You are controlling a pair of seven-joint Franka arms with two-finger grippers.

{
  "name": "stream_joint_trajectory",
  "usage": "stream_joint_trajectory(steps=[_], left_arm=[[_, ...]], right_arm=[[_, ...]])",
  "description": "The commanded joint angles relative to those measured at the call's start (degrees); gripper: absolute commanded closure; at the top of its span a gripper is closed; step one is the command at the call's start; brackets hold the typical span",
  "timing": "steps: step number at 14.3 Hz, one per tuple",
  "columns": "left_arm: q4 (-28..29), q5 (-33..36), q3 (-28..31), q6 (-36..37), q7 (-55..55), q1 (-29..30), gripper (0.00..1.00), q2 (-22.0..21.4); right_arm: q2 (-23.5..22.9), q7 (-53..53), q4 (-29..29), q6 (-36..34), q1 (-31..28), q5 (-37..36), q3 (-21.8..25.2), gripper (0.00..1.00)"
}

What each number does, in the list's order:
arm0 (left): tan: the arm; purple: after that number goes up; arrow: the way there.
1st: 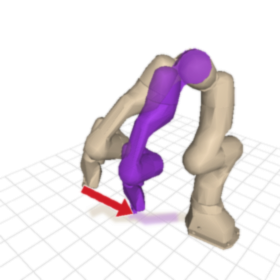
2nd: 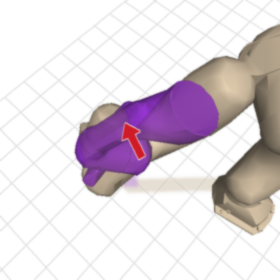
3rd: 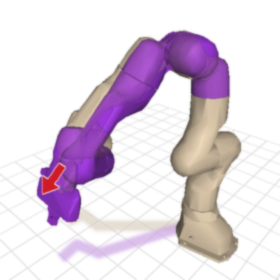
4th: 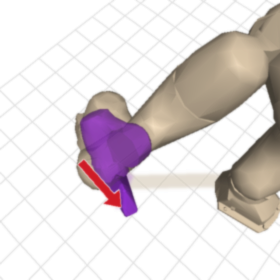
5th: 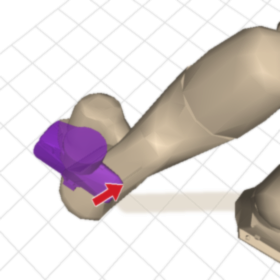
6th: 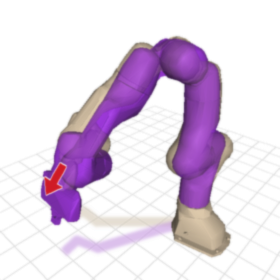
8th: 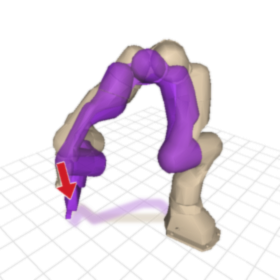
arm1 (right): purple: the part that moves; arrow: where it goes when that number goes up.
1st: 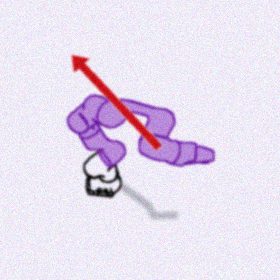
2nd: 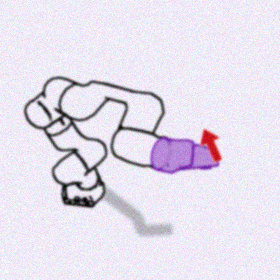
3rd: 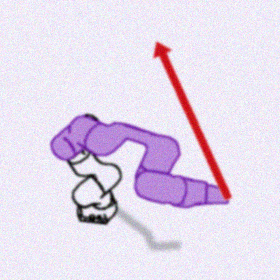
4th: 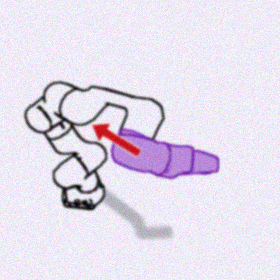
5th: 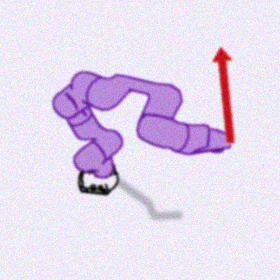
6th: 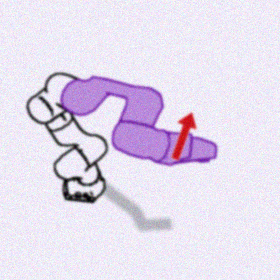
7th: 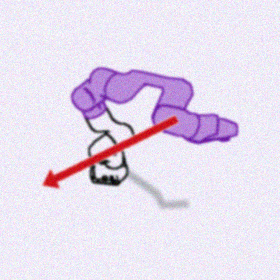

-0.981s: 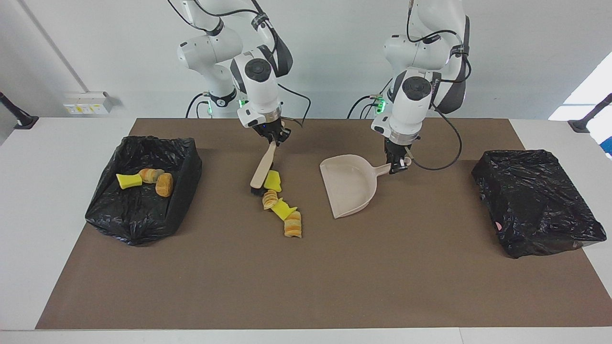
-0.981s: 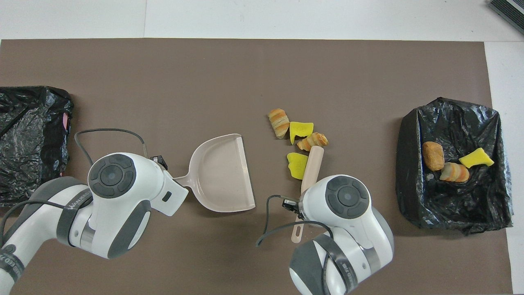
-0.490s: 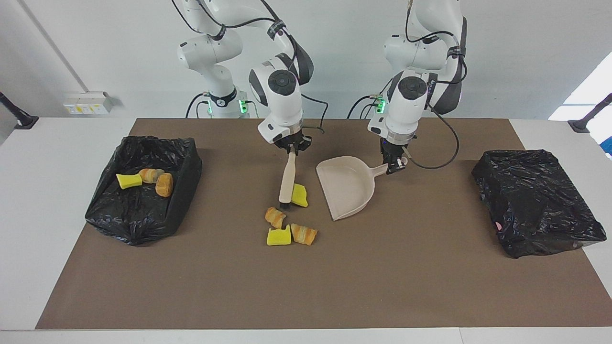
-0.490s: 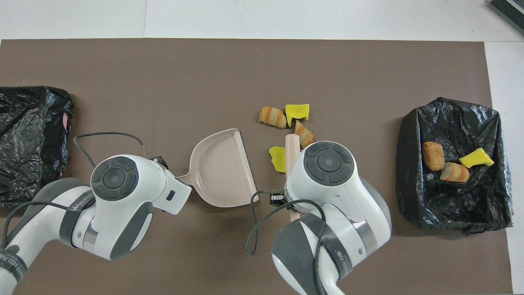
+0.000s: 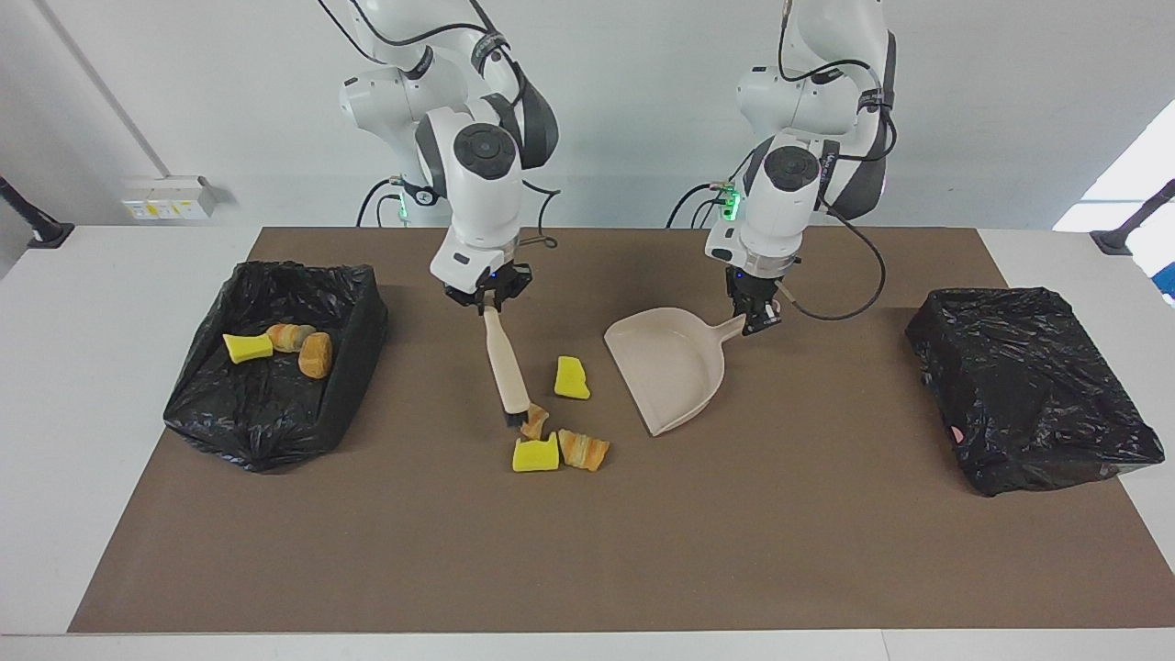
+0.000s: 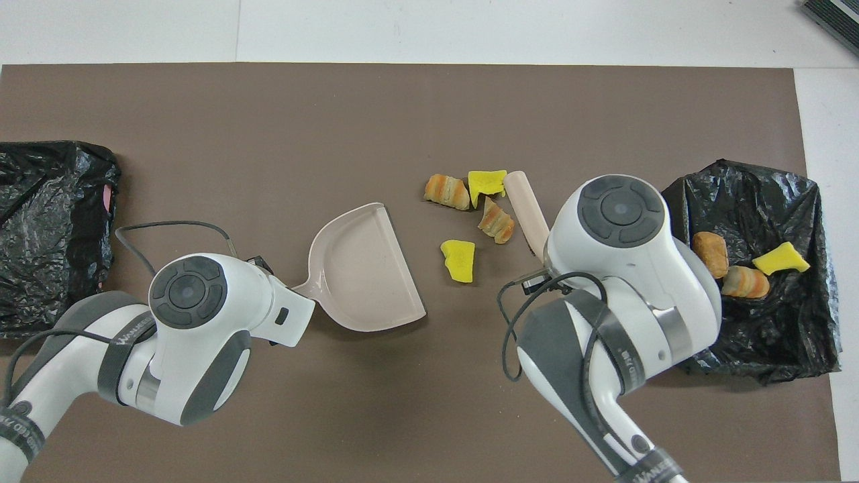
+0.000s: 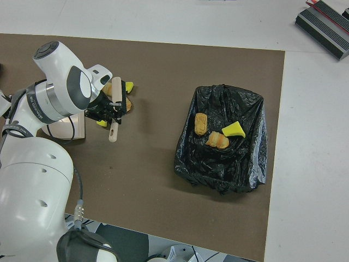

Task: Sweep and dump trash in bin
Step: 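Sweep the sponge and bread pieces toward the dustpan with the right gripper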

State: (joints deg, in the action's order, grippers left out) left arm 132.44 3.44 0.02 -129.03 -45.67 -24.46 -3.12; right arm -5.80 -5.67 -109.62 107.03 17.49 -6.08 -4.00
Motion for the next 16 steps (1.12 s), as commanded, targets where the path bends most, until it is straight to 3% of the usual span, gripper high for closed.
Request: stream_joint_trajectory(steps=[1, 5, 13, 16], left_arm=[[1.9, 0.0, 0.6, -1.8, 1.9, -0.8, 1.00, -1.5], [1.9, -0.2, 0.6, -1.7, 2.1, -0.8, 1.00, -1.5], [1.9, -0.2, 0.6, -1.7, 2.1, -0.8, 1.00, -1.5], [1.9, -0.2, 0.6, -1.7, 2.1, -0.8, 1.00, -1.5]], right_arm=[[-4.4, 7.4, 4.8, 0.5, -3.6, -3.0, -0.7, 1.00], [-10.0, 7.8, 6.8, 6.1, -4.1, -3.7, -0.7, 1.00], [-13.3, 1.1, 6.1, 11.3, 1.7, -2.4, -1.1, 1.00], [-12.4, 3.9, 4.2, 11.3, 3.5, 2.6, -1.9, 1.00]])
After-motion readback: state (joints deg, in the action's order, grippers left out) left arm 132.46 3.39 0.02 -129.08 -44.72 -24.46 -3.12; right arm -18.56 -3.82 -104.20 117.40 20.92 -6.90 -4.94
